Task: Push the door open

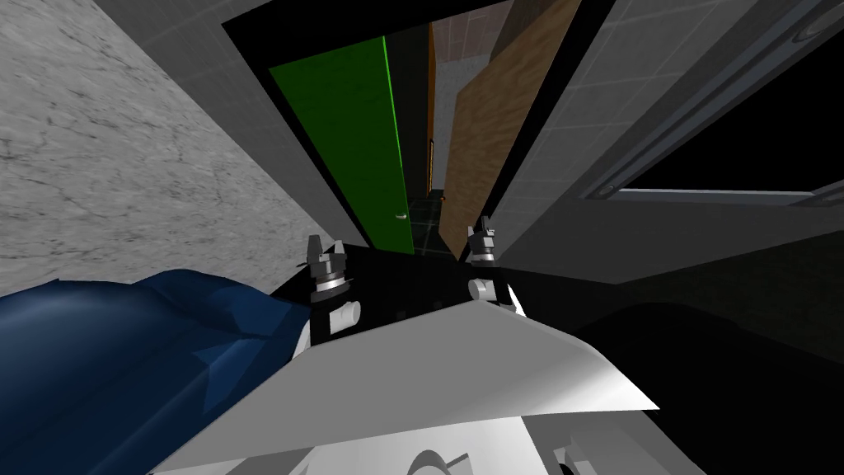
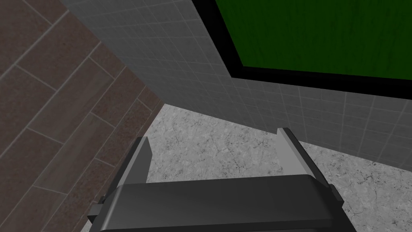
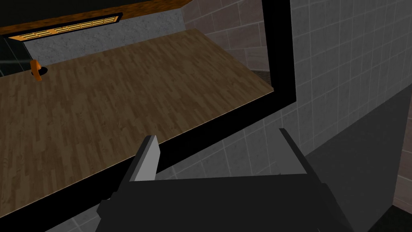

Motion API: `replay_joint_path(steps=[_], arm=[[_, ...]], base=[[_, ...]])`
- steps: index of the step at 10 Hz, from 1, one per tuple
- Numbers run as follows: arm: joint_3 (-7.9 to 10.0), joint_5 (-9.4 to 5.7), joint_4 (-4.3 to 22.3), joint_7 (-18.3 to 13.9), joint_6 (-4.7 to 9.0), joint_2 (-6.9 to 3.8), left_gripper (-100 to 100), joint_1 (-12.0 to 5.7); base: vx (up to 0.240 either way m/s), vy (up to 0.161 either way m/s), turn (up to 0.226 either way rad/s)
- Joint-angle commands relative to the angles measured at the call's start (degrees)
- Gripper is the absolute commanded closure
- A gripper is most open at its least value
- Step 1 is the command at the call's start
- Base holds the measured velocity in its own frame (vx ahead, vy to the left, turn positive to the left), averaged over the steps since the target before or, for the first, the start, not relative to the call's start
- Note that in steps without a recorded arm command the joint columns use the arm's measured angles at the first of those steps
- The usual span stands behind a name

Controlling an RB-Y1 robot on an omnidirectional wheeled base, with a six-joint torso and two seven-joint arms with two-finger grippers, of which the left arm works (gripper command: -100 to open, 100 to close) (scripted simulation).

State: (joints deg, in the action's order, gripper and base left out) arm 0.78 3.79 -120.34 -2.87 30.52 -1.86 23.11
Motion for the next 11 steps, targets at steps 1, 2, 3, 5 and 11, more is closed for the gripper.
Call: replay_joint_path(steps=[1,2,3,5,11], arm=[[-0.28,-0.01,1.97,-0.25,0.46,-0.41,-100,-0.68],[-0.53,0.02,3.24,-0.36,0.69,-0.6,-100,-1.16],[-0.79,0.06,4.62,-0.48,0.94,-0.78,-100,-1.69],[-1.32,0.13,7.37,-0.71,1.44,-1.14,-100,-2.74],[-3.01,0.37,16.27,-1.45,3.06,-2.1,-100,-6.15]], base=[[0.092,0.003,-0.007],[0.089,0.011,-0.005],[0.099,0.007,-0.007],[0.098,0.005,-0.005],[0.097,0.008,-0.007]])
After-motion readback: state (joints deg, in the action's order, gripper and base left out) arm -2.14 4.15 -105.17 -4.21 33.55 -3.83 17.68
